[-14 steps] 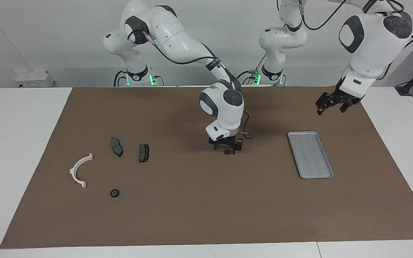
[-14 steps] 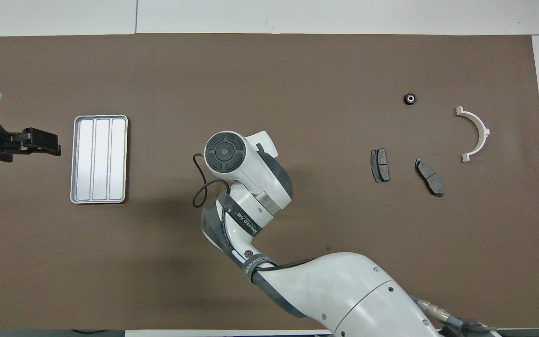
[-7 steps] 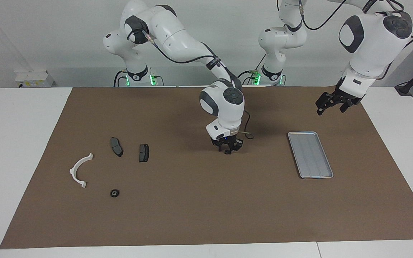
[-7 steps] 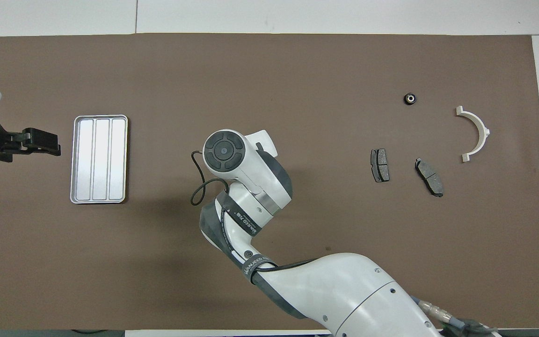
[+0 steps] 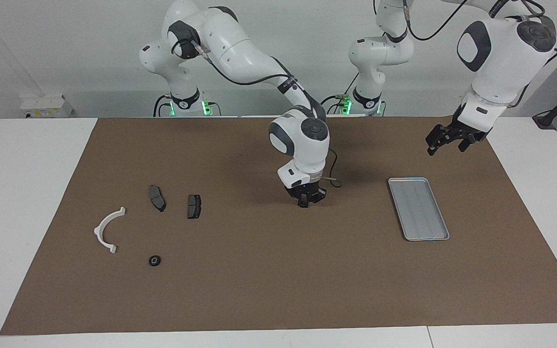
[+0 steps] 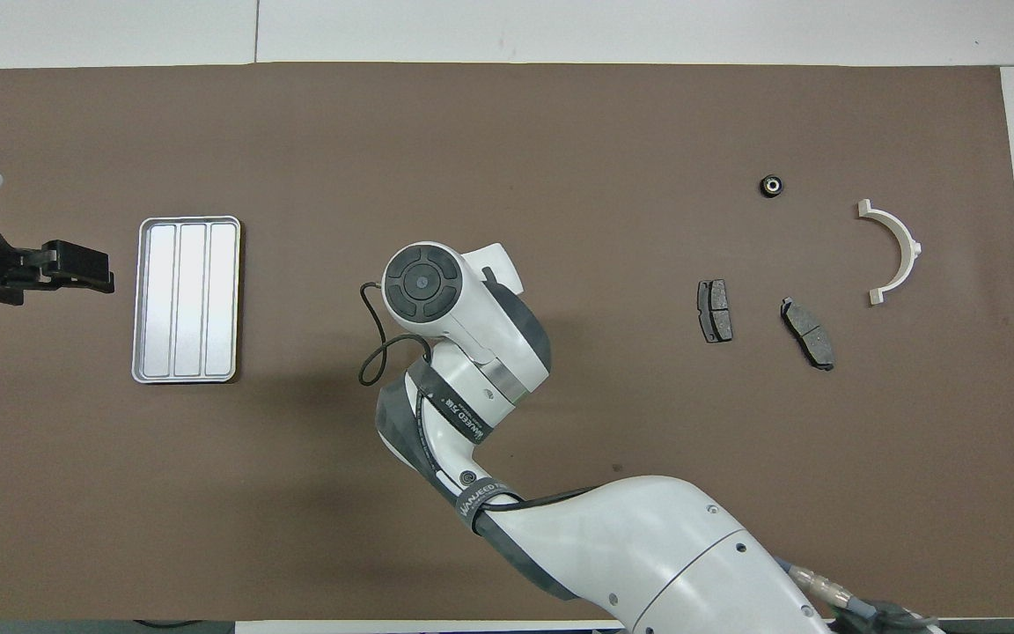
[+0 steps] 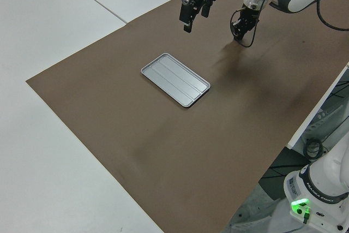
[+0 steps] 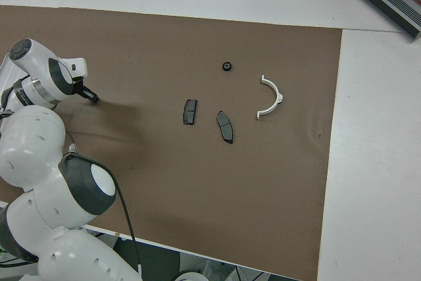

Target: Place bearing gear from tray to pile

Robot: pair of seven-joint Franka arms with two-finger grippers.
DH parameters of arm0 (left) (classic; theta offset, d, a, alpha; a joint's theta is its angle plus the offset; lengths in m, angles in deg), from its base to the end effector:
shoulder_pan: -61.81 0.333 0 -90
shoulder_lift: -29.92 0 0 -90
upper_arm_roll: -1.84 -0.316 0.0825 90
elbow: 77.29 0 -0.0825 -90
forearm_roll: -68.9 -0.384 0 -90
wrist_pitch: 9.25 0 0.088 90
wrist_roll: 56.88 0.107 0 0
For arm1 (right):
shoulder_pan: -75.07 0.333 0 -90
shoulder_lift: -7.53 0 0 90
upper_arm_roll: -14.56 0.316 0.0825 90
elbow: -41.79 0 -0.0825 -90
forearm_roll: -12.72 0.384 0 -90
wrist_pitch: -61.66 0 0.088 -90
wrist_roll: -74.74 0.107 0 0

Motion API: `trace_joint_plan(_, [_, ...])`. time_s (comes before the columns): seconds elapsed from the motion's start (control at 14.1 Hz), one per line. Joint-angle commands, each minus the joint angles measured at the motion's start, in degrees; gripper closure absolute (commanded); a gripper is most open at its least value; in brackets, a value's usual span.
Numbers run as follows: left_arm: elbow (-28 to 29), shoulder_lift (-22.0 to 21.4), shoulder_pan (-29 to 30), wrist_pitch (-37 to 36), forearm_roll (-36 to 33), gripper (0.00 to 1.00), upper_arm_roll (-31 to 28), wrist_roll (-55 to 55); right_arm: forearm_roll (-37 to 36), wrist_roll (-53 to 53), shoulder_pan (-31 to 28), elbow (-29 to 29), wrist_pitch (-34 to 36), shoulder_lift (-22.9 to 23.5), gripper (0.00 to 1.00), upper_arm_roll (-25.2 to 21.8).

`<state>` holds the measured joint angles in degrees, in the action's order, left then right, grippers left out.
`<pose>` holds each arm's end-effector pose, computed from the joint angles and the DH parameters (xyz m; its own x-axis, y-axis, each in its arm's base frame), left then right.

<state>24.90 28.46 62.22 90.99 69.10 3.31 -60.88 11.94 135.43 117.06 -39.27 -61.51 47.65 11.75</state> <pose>0.5540 -0.0107 0.5528 0.9986 0.0519 -0.0087 0.0519 -0.9986 0.0022 0.5615 0.4660 0.2899 0.9358 -0.3483 0.0548 -0.3484 -0.9373 -0.0094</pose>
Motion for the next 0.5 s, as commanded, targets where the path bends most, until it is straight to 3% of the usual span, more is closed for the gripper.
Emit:
trace_joint_plan(0.0, [-0.51, -0.3, 0.12, -0.48, 0.59, 0.0, -0.06, 0.92, -1.33, -4.92, -3.39, 3.43, 7.29, 0.04, 1.0, 0.09])
trace_joint_plan(0.14, [-0.51, -0.21, 0.12, -0.48, 0.59, 0.0, -0.06, 0.92, -1.24, -14.94, -8.39, 9.67, 14.86, -0.48, 1.0, 0.26])
trace_joint_plan(0.43, [-0.59, -0.21, 0.12, -0.48, 0.59, 0.0, -0.06, 0.92, -0.45, -36.91, -18.5, 9.52, 16.12, -3.74, 1.0, 0.44])
